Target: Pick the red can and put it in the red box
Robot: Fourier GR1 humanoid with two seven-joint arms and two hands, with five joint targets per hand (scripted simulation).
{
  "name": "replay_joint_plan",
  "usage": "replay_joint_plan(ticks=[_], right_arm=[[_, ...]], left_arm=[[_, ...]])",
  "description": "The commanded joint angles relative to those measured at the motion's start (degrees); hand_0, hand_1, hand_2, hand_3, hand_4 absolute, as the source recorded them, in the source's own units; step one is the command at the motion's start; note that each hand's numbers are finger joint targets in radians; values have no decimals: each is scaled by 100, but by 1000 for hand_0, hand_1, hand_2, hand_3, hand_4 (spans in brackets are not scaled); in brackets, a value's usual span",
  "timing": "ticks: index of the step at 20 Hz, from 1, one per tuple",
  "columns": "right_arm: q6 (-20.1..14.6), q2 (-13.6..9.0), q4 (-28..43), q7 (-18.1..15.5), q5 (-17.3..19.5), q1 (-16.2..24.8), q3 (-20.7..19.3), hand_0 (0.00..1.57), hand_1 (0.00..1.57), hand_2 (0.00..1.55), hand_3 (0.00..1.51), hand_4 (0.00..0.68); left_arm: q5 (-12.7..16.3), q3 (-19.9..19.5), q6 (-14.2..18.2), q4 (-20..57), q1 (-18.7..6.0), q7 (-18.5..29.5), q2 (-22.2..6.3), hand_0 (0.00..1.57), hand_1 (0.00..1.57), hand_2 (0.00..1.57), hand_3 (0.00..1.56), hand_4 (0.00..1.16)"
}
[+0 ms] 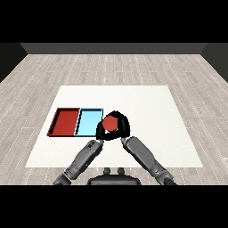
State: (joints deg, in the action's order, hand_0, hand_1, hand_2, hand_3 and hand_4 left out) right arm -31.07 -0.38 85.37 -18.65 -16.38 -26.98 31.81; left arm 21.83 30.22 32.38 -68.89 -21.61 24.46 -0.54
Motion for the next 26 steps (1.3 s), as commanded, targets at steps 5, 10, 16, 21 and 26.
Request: replay_joint_plan(ticks=[5, 10, 16, 21, 26], right_arm=[[65, 36, -28, 600, 630, 188, -23, 0, 0, 0, 0, 0], [528, -221, 412, 726, 475, 612, -283, 0, 0, 0, 0, 0], [230, 34, 244, 930, 789, 306, -293, 0, 0, 0, 0, 0], [398, 37, 56, 793, 417, 183, -568, 0, 0, 0, 0, 0], [772, -245, 1205, 692, 512, 1238, -583, 0, 0, 0, 0, 0]], left_arm=[[213, 69, -2, -52, -107, 365, 51, 1571, 1571, 1571, 1513, 1147], [-192, -126, 221, -433, 92, 117, -67, 1571, 1571, 1571, 1501, 1138], [-145, -114, 91, 64, 109, 525, 52, 1571, 1571, 1571, 1485, 1132], [-445, 6, 541, -661, 93, -339, 53, 1571, 1571, 1571, 1480, 1131], [-445, -324, 542, -171, -162, 55, 53, 1571, 1571, 1561, 1460, 1132]])
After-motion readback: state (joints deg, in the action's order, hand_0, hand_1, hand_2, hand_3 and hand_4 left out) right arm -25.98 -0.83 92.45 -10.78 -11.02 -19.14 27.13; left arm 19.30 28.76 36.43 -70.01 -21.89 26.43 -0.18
